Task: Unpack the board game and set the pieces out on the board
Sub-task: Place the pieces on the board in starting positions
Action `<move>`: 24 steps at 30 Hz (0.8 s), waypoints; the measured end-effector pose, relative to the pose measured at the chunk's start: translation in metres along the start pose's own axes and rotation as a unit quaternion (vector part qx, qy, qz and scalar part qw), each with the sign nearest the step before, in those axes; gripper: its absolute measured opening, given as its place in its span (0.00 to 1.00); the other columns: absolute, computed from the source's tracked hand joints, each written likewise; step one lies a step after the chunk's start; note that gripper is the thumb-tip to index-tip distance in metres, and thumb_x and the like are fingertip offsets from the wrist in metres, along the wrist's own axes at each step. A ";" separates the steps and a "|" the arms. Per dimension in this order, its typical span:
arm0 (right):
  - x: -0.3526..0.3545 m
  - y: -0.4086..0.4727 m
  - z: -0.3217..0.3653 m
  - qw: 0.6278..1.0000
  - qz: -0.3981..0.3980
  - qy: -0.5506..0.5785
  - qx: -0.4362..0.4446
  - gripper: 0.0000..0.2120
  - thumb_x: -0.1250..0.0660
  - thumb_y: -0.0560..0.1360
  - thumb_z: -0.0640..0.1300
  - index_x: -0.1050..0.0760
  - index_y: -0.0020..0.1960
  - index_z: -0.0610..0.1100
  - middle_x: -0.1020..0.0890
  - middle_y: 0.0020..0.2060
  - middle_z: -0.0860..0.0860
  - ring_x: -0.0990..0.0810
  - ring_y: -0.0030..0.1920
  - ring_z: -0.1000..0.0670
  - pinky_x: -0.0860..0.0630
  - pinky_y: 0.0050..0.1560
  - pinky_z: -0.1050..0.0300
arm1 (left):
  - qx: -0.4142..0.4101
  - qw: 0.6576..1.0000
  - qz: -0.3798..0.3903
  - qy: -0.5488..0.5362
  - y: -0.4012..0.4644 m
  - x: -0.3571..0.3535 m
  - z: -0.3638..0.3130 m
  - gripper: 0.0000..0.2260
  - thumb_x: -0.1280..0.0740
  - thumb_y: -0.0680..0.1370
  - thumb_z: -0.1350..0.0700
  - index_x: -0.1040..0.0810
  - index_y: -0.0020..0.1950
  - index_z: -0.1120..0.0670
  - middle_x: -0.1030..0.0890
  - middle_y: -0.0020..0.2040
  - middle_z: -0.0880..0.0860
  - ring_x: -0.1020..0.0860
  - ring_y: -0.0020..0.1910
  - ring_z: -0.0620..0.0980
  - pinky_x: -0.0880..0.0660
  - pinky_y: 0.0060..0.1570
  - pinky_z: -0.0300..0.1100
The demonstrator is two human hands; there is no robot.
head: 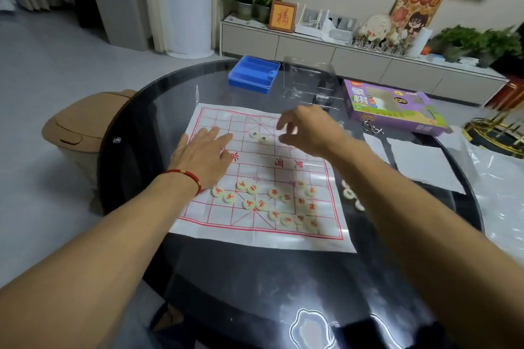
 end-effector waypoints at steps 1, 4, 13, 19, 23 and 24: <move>0.009 -0.018 -0.011 1.000 0.004 -0.006 -0.006 0.12 0.27 0.77 0.45 0.17 0.59 0.46 0.15 0.52 0.49 0.17 0.48 0.49 0.18 0.53 0.52 | 0.006 1.000 0.007 -0.002 0.001 0.001 0.000 0.24 0.47 0.84 0.44 0.44 0.81 0.43 0.45 0.82 0.51 0.47 0.81 0.55 0.52 0.77 0.60; 0.032 -0.077 -0.049 0.999 0.026 -0.022 -0.036 0.10 0.26 0.76 0.41 0.15 0.57 0.47 0.14 0.50 0.51 0.17 0.45 0.53 0.20 0.49 0.59 | 0.012 1.000 0.012 -0.002 0.001 0.005 -0.002 0.23 0.48 0.85 0.45 0.44 0.81 0.43 0.47 0.82 0.52 0.49 0.81 0.55 0.53 0.77 0.61; 0.017 -0.126 -0.076 0.996 0.071 -0.002 -0.060 0.17 0.23 0.72 0.48 0.17 0.60 0.50 0.16 0.54 0.53 0.21 0.46 0.54 0.23 0.47 0.58 | 0.053 0.991 -0.075 -0.099 -0.015 0.016 0.002 0.21 0.49 0.85 0.49 0.37 0.79 0.48 0.41 0.81 0.54 0.46 0.80 0.56 0.49 0.77 0.60; 0.005 -0.116 -0.077 0.995 0.085 -0.011 -0.049 0.13 0.24 0.74 0.46 0.16 0.58 0.51 0.16 0.53 0.54 0.21 0.46 0.53 0.21 0.47 0.57 | 0.068 0.992 -0.081 -0.075 -0.021 0.019 0.005 0.22 0.50 0.85 0.48 0.36 0.78 0.49 0.35 0.78 0.55 0.41 0.78 0.58 0.44 0.76 0.63; -0.001 -0.105 -0.077 0.998 0.052 -0.018 -0.038 0.09 0.26 0.76 0.46 0.16 0.56 0.48 0.15 0.50 0.51 0.19 0.45 0.51 0.19 0.47 0.55 | 0.079 0.990 -0.074 -0.087 -0.019 0.017 0.009 0.23 0.50 0.84 0.47 0.36 0.78 0.50 0.35 0.77 0.56 0.39 0.78 0.58 0.41 0.74 0.64; -0.003 -0.103 -0.076 0.998 0.047 -0.016 -0.038 0.08 0.27 0.77 0.46 0.16 0.55 0.47 0.15 0.49 0.50 0.19 0.45 0.50 0.19 0.47 0.55 | 0.082 0.990 -0.071 -0.088 -0.018 0.015 0.010 0.23 0.50 0.84 0.46 0.36 0.78 0.50 0.35 0.78 0.56 0.40 0.78 0.58 0.41 0.74 0.64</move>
Point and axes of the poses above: each hand's wrist, its own y-axis towards the middle knuckle, its own x-axis out of the back of the hand, z = x × y, the point moved 2 cm from there along y, towards the middle knuckle
